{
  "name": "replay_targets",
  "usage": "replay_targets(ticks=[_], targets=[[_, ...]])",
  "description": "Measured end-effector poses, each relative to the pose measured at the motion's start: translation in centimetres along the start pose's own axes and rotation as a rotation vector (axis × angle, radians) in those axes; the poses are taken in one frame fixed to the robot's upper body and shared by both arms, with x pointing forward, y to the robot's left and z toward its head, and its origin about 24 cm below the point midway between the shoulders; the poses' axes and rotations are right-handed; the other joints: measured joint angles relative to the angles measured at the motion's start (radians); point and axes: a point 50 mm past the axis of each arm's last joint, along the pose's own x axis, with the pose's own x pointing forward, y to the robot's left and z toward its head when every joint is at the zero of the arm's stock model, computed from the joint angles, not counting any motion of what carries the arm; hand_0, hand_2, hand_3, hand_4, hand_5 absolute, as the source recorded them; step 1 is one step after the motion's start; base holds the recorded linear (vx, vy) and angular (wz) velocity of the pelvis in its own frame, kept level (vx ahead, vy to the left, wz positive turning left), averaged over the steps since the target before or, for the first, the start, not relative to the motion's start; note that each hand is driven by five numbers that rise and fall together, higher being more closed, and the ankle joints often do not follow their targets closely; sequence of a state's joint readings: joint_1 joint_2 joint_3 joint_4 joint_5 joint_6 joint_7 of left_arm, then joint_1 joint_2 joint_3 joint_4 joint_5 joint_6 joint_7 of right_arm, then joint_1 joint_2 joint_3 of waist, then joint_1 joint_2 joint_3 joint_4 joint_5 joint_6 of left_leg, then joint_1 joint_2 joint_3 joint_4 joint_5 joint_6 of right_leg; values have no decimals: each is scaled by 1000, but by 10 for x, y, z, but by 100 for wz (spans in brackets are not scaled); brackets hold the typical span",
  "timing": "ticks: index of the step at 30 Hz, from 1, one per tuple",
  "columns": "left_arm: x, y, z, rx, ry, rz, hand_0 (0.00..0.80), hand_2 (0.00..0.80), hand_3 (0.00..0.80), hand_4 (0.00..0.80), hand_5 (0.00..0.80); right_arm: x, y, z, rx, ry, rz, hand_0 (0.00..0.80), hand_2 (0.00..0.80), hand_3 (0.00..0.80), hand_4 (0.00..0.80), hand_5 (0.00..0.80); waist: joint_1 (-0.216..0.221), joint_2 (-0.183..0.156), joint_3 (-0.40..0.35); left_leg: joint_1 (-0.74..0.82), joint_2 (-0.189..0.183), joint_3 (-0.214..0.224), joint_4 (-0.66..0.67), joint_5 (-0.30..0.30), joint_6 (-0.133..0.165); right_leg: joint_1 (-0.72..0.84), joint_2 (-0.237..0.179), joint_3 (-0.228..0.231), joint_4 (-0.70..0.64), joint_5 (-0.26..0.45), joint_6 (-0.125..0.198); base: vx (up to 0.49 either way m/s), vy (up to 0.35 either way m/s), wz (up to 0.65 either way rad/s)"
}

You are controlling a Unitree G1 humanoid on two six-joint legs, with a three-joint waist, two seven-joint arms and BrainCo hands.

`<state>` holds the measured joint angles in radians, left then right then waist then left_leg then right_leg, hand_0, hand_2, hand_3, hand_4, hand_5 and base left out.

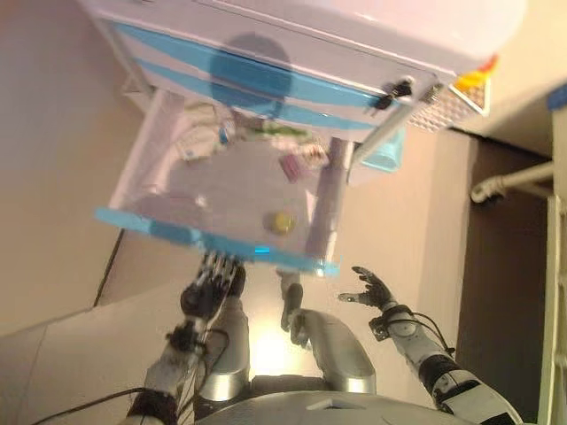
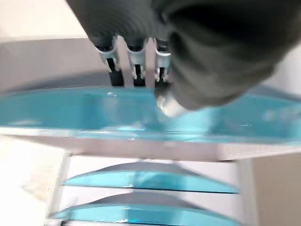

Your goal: Open the drawer and pick up the medicine

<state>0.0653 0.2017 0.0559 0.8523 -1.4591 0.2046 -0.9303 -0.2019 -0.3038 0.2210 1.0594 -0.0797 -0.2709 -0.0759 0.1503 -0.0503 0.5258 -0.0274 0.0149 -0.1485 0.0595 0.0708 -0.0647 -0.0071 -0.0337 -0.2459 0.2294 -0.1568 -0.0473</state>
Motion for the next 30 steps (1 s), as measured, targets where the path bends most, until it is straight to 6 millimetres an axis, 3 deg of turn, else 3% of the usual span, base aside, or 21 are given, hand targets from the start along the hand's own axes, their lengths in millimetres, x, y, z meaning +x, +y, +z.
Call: replay_targets(ticks=[3,4,6,8,11,14,15,16,20,23,25,28,30], targets=[[-41,26,-19,-127,-31,194,800,800,800,800,800,-5,-16,-21,-6,94,-36,0,0,0,0,0,27,82,-80,-1,-3,-20,-1,3,-5,12,0,-31,3,-12,-4,-9,-40,31],[-43,31,-28,-179,-56,243,800,800,800,800,800,-8,-19,-30,-10,134,-43,0,0,0,0,0,33,107,-116,-3,-2,-28,-1,5,-7,17,-1,-42,-2,-14,-6,2,21,26],[-63,43,-29,-256,-180,342,800,800,800,800,800,-13,-24,-42,10,192,-62,0,0,0,0,0,47,134,-179,-4,-8,-42,-2,18,-22,24,-5,-61,-2,-23,-9,15,49,31],[-87,48,-12,-257,-270,397,800,800,800,800,800,-21,-30,-57,2,247,-69,0,0,0,0,0,65,150,-220,-5,-19,-50,-2,43,-41,34,-19,-84,-7,-34,-14,41,56,37],[-123,49,6,-184,-280,458,800,800,800,800,800,-27,-31,-69,10,295,-75,0,0,0,0,0,76,155,-254,1,-39,-46,7,47,-34,52,-35,-112,-17,-35,-16,57,52,28],[-126,47,9,-137,-225,442,800,800,800,800,800,-33,-24,-77,17,322,-61,0,0,0,0,0,81,146,-268,6,-49,-47,-9,42,-21,46,-35,-130,-16,-32,-12,39,16,29],[-123,48,6,-111,-185,447,508,508,508,508,508,-35,-22,-79,20,329,-57,0,0,0,0,0,83,143,-269,16,-47,-48,-19,42,-21,47,-34,-128,-16,-33,-8,57,23,10],[-120,48,4,-79,-153,453,0,0,0,0,0,-36,-19,-81,23,334,-51,0,0,0,0,0,84,133,-277,20,-45,-48,-24,42,-20,47,-35,-123,-15,-36,-4,63,29,-2],[-113,53,20,167,-93,614,0,0,0,0,0,-45,-1,-91,50,353,-18,0,0,0,0,0,56,79,-335,34,-34,-44,-38,8,19,44,-25,-105,-13,-41,7,71,41,-12],[-111,58,39,505,26,860,0,0,0,0,0,-50,9,-95,46,346,-11,0,0,0,0,0,21,41,-361,51,-35,-9,-48,2,27,31,-25,-57,0,-43,11,81,48,-32],[-116,61,45,753,176,1019,0,0,0,0,0,-50,11,-93,44,333,-24,0,0,0,0,0,-6,43,-364,60,-34,12,-48,-6,30,29,-25,-32,4,-41,13,58,68,-38],[-99,60,43,1222,504,1015,0,0,0,0,0,-54,5,-97,24,337,-91,0,0,0,0,0,-36,49,-373,61,-35,50,-47,-14,38,3,-21,27,14,-34,18,45,74,-49],[-96,62,34,1327,615,989,0,0,0,0,0,-51,-4,-91,17,300,-154,0,0,0,0,0,-61,60,-374,72,-35,65,-47,-22,44,-5,-14,72,7,-20,23,47,72,-70]])
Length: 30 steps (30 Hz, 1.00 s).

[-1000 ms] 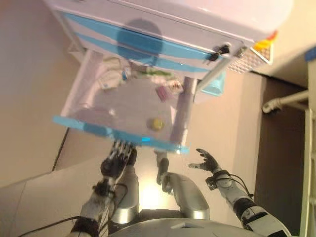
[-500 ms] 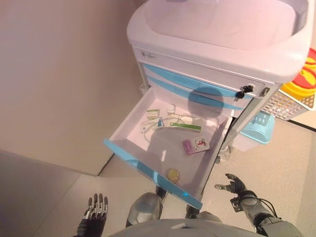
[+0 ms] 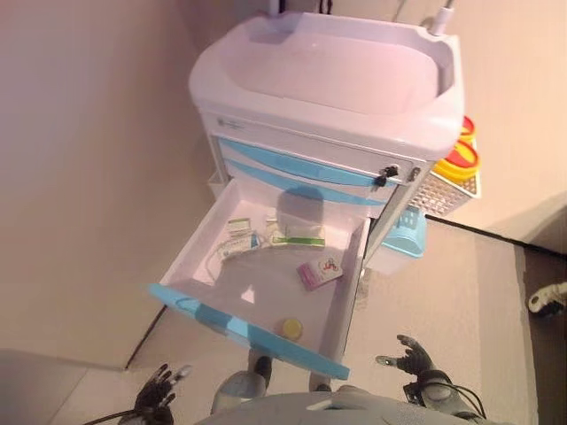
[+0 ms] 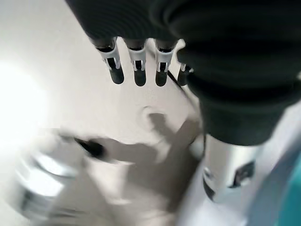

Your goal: Open the drawer and pick up the medicine

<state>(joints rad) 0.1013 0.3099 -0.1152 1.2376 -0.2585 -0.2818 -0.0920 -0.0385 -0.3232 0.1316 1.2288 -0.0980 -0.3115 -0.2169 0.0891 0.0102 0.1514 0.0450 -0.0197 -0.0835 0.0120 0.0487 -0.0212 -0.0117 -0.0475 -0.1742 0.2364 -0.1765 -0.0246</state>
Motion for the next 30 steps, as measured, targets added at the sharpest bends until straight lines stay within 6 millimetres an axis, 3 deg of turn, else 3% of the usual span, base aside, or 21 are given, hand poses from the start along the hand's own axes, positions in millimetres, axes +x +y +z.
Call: replay_targets(ticks=[3,5,7,10,12,17,23,27,30], targets=[[2,-11,-2,9,34,-6,0,0,0,0,0,5,-17,36,45,-166,-110,0,0,0,0,0,-46,0,3,18,3,17,-3,-13,4,4,18,64,-33,31,2,18,53,-68],[2,-15,-6,-9,57,3,0,0,0,0,0,0,-27,82,101,-384,-171,0,0,0,0,0,-82,-6,5,24,8,54,-7,-18,8,5,28,104,-62,57,5,-7,66,-63],[2,-14,-8,-37,78,18,0,0,0,0,0,-9,-32,114,129,-528,-204,0,0,0,0,0,-106,-25,13,39,17,73,-20,-18,9,17,36,128,-91,78,9,-26,72,-46],[-2,-10,-21,-96,143,52,0,0,0,0,0,-38,-38,161,76,-822,-211,0,0,0,0,0,-129,-55,14,52,21,116,-40,-17,15,19,42,165,-123,101,20,-35,57,-41],[-4,-12,-29,-99,182,49,0,0,0,0,0,-60,-52,188,-23,-1011,-199,0,0,0,0,0,-146,-59,13,55,19,134,-60,-11,24,19,35,167,-143,117,31,-28,33,-22],[-6,-12,-32,-95,190,47,0,0,0,0,0,-105,-71,232,-328,-1355,-84,0,0,0,0,0,-146,-60,12,57,15,151,-85,2,32,36,28,166,-200,153,38,-12,10,-6],[-1,-14,-23,-60,191,28,0,0,0,0,0,-155,-53,287,-729,-1701,98,0,0,0,0,0,-113,-60,11,52,16,122,-93,11,25,71,32,147,-276,188,35,-19,-30,10],[3,-16,-14,-29,183,8,0,0,0,0,0,-165,-33,304,-949,-1794,154,0,0,0,0,0,-64,-63,9,48,16,99,-100,18,19,82,34,125,-292,193,30,0,-42,19],[5,-16,-9,-13,181,3,0,0,0,0,0,-160,-16,307,-1079,-1800,190,0,0,0,0,0,-31,-70,4,48,14,71,-100,18,18,101,32,99,-308,193,30,6,-37,29]])
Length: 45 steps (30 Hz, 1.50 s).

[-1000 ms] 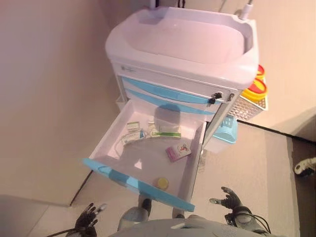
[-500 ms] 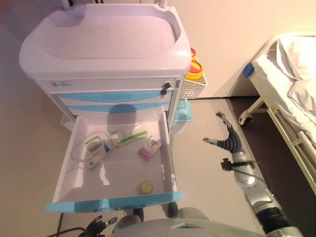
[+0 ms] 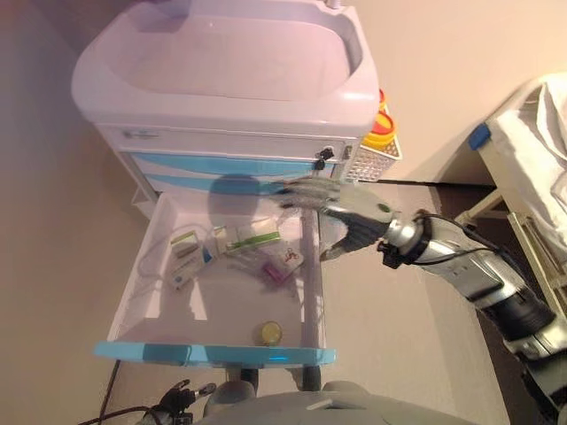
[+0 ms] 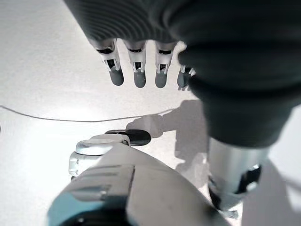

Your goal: Open the drawer and pick up the medicine

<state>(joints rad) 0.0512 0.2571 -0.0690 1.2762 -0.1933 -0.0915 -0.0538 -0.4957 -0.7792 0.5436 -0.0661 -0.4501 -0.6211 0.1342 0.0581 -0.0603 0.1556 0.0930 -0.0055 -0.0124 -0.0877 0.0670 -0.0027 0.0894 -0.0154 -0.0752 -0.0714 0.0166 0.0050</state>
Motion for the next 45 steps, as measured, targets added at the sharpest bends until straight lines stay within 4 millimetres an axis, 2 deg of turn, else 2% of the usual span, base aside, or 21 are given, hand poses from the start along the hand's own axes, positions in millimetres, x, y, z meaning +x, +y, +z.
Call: replay_targets(ticks=[4,10,14,17,18,21,25,31,37,45], targets=[[0,0,3,13,-9,-1,0,0,0,0,0,6,25,-12,-59,30,134,0,0,0,0,0,48,-8,-4,-1,-9,-26,0,1,-1,20,-6,-30,-19,0,0,11,-39,23],[0,4,10,24,-37,6,0,0,0,0,0,14,71,-19,-105,22,300,0,0,0,0,0,91,-15,-1,-22,-15,-79,0,13,-1,23,-8,-80,-20,-3,4,-4,-57,23],[1,5,25,24,-117,-4,0,0,0,0,0,5,110,-32,-111,84,419,0,0,0,0,0,137,-17,0,-46,-16,-125,0,29,-9,20,-9,-109,-21,-10,12,-9,-72,39],[0,4,26,17,-139,-17,0,0,0,0,0,-5,142,-41,-97,159,486,0,0,0,0,0,171,-15,3,-58,-15,-151,0,33,-21,19,-7,-136,-25,-11,11,-19,-73,28],[0,5,25,17,-143,-17,0,0,0,0,0,-7,147,-41,-102,167,495,0,0,0,0,0,178,-14,4,-63,-15,-155,0,35,-23,15,-6,-140,-25,-12,10,-24,-66,18],[-1,6,22,19,-136,-15,0,0,0,0,0,-14,159,-41,-123,170,518,0,0,0,0,0,189,-14,4,-86,-14,-160,0,46,-25,1,-7,-160,-25,-12,8,-27,-54,19],[-1,8,20,22,-134,-16,0,0,0,0,0,-20,170,-40,-128,166,547,0,0,0,0,0,211,-13,6,-90,-15,-160,0,46,-25,-3,-8,-162,-25,-12,8,-11,-26,3],[-1,6,29,29,-172,-23,0,0,0,0,0,-23,177,-33,-86,142,522,0,0,0,0,0,211,-13,6,-91,-16,-165,0,49,-22,-1,-8,-168,-25,-12,8,12,-10,2],[-1,5,30,32,-176,-37,0,0,0,0,0,-33,191,-20,-39,122,519,0,0,0,0,0,209,-13,7,-90,-15,-160,0,53,-16,-4,-8,-161,-25,-12,8,-3,2,-2],[-1,3,33,42,-195,-45,0,0,0,0,0,-25,196,-11,-12,88,494,0,0,0,0,0,206,-5,11,-94,-15,-158,0,48,-23,-10,-8,-158,-25,-12,8,-1,2,-2]])
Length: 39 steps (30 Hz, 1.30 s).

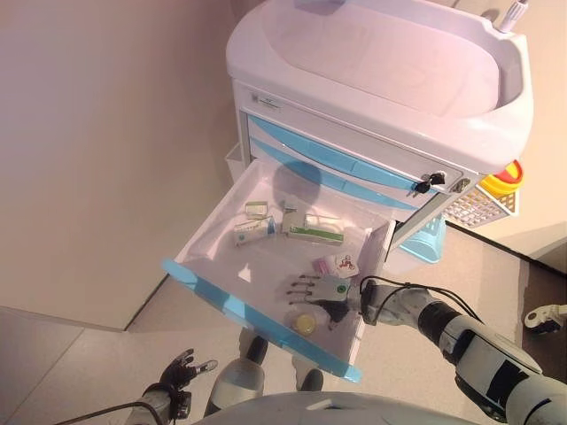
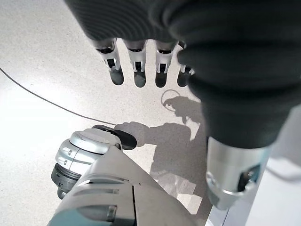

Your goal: Open the drawer and pick up the medicine

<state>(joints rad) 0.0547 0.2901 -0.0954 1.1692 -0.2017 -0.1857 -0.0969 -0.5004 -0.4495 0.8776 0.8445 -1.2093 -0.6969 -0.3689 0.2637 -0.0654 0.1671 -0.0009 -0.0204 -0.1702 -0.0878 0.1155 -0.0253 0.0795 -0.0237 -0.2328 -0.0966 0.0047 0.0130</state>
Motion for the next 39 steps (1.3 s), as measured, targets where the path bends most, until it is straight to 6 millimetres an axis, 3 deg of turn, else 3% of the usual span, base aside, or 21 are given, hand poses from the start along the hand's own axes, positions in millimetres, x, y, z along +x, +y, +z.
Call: replay_targets(ticks=[39], targets=[[0,-1,2,8,-17,-6,0,0,0,0,0,2,7,9,40,-19,24,0,0,0,0,0,2,19,10,-1,-1,-1,0,8,9,2,0,-2,0,0,0,0,0,0]])
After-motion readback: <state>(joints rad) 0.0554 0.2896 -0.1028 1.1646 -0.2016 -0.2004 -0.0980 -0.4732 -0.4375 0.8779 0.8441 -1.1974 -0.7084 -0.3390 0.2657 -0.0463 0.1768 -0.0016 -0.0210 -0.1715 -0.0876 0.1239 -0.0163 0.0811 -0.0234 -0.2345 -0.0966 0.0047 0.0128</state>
